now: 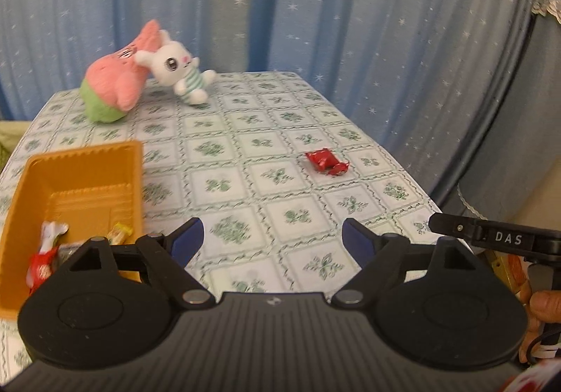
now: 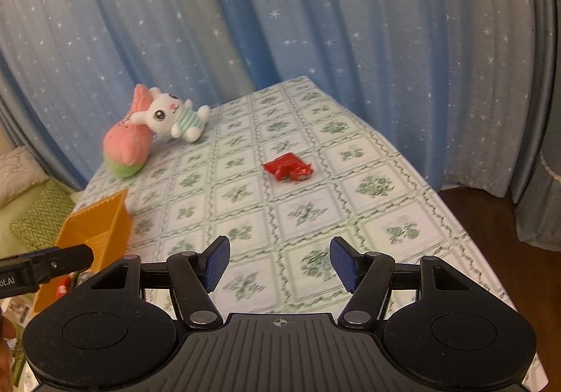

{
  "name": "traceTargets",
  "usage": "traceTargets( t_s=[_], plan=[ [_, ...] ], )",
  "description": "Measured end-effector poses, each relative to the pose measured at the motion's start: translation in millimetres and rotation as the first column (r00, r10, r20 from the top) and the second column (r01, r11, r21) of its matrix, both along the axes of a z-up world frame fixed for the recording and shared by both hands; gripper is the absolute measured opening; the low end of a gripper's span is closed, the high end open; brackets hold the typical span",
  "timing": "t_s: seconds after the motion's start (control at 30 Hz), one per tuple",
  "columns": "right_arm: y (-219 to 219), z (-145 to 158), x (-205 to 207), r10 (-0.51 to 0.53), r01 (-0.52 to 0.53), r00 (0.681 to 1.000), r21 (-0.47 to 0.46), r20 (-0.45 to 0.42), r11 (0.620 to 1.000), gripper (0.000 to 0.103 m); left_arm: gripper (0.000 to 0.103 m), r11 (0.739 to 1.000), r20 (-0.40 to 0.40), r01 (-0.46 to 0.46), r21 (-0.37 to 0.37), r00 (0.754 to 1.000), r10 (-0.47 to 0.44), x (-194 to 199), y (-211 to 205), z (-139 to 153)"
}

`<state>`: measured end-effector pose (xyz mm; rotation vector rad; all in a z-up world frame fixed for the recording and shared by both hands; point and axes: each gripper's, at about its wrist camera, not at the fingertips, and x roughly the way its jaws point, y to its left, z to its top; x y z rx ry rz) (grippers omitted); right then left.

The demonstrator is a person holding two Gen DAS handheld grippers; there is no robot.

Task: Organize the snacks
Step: 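Move both open tools back toward the last red candies, then close the right tool on the red candy pair while the left tool grasps the red packet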

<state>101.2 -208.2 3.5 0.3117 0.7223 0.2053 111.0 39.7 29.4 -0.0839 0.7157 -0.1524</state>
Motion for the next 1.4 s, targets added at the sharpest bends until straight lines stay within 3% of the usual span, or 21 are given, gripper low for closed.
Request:
traceTargets(
  t_s=[0.37,0.8,1.1,1.4],
  plan=[
    [-11,-17,46,0.027,-0.025,0.999,-0.052,0.029,0.998,0.063,0.084,0.997,-0.011,0.055,0.061,0.998,-0.054,61,-27,-22],
    [1,-66,130,0.128,-0.118,0.990,-0.140,0.059,0.983,0.063,0.084,0.993,-0.023,0.077,0.092,0.997,-0.076,152,-37,-60],
    [15,-101,185,0.190,-0.180,0.981,-0.194,0.034,0.964,0.046,0.083,0.994,-0.051,0.070,0.084,0.997,-0.066,187,-31,-89],
    [33,-126,216,0.220,-0.208,0.975,-0.250,0.020,0.946,0.038,0.083,0.994,-0.064,0.084,0.064,0.995,-0.080,190,-33,-101]
  ],
)
